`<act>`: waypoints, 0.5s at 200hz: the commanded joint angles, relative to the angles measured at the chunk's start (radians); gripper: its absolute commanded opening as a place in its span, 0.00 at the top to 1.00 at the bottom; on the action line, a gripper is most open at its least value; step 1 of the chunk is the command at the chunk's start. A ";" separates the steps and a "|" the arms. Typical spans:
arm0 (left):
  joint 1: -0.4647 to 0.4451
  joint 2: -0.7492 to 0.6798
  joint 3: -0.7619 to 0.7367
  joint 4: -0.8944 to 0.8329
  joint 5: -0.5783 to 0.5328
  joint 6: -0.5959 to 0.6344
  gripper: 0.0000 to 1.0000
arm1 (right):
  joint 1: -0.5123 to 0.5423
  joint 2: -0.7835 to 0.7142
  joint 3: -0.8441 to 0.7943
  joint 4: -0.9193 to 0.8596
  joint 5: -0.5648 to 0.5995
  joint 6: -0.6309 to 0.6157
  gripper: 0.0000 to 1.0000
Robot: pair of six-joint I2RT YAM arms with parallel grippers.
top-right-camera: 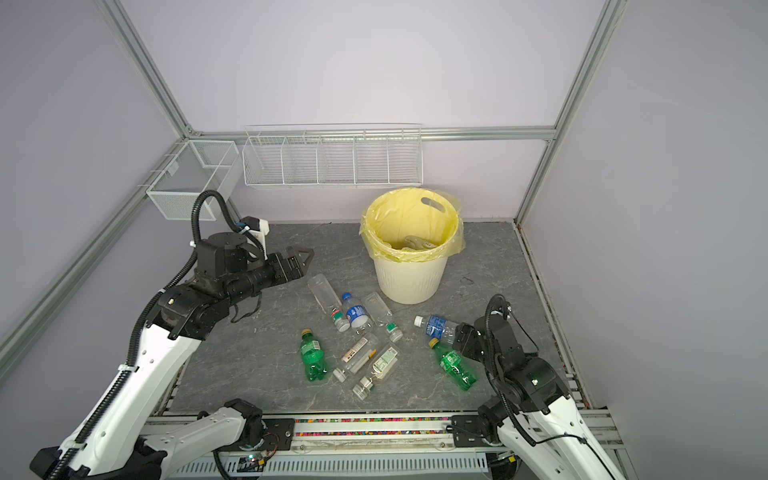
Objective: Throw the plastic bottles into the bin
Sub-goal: 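Withdraw the left gripper from the bin back over the bottles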
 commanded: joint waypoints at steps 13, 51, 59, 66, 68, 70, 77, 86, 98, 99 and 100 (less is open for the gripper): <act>0.005 -0.045 -0.096 -0.062 0.039 0.019 0.01 | -0.001 0.036 0.015 -0.016 -0.010 0.070 0.12; 0.008 -0.057 -0.142 -0.086 0.067 0.051 0.01 | 0.024 0.092 0.016 0.014 -0.026 0.112 0.12; 0.009 -0.057 -0.151 -0.098 0.062 0.054 0.01 | 0.033 0.109 0.019 0.021 -0.026 0.128 0.12; 0.010 -0.060 -0.161 -0.106 0.059 0.055 0.01 | 0.045 0.126 0.022 0.029 -0.026 0.144 0.12; 0.011 -0.061 -0.165 -0.108 0.061 0.057 0.01 | 0.047 0.131 0.024 0.031 -0.025 0.149 0.12; 0.011 -0.062 -0.168 -0.110 0.061 0.057 0.01 | 0.053 0.137 0.025 0.032 -0.024 0.154 0.12; 0.012 -0.067 -0.183 -0.116 0.066 0.061 0.01 | 0.071 0.157 0.028 0.039 -0.022 0.178 0.12; 0.013 -0.074 -0.203 -0.125 0.073 0.072 0.01 | 0.099 0.184 0.032 0.054 -0.016 0.200 0.12; 0.013 -0.080 -0.219 -0.147 0.078 0.091 0.01 | 0.148 0.219 0.046 0.067 0.008 0.228 0.12; 0.013 -0.079 -0.220 -0.149 0.078 0.093 0.01 | 0.152 0.223 0.047 0.068 0.011 0.229 0.12; 0.014 -0.079 -0.222 -0.151 0.078 0.095 0.01 | 0.156 0.225 0.049 0.068 0.013 0.231 0.12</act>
